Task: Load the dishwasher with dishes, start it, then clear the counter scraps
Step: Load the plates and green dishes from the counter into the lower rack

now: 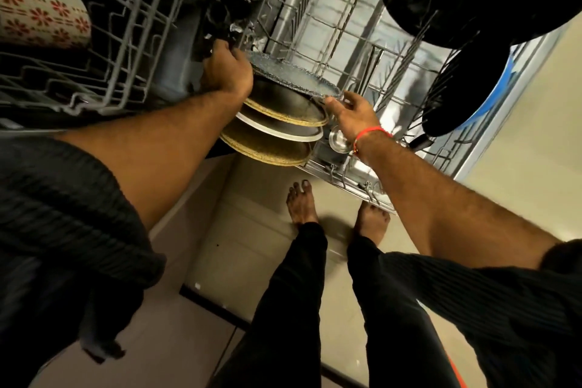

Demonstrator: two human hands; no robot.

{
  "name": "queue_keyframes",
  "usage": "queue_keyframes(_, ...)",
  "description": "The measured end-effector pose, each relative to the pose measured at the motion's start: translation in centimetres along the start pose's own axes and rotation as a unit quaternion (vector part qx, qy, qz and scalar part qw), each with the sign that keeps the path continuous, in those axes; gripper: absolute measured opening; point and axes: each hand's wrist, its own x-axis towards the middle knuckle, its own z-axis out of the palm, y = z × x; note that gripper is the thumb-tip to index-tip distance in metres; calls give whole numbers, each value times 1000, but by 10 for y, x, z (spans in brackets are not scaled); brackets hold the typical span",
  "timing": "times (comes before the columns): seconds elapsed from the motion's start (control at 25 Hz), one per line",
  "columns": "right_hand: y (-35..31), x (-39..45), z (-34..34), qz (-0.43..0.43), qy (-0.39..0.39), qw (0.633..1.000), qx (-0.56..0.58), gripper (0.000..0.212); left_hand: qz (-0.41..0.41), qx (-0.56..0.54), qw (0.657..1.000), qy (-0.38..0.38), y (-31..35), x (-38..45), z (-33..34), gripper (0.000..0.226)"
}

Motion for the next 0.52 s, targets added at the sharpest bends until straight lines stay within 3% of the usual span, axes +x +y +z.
queue_keyframes(0.2,-5,-40,-14,-52,45,997,-25,44,133,-37,990,26,-33,-65,-30,36)
queue_keyframes(0.32,-22,-93,-13,-112,-5,993,-33,33,205,-105,972,41,-54,-117,-69,37)
queue_keyframes(0.52,-70,-207,-8,-223,-90,963,-119,21,223,-173,957,65,-84,-209,-162,41)
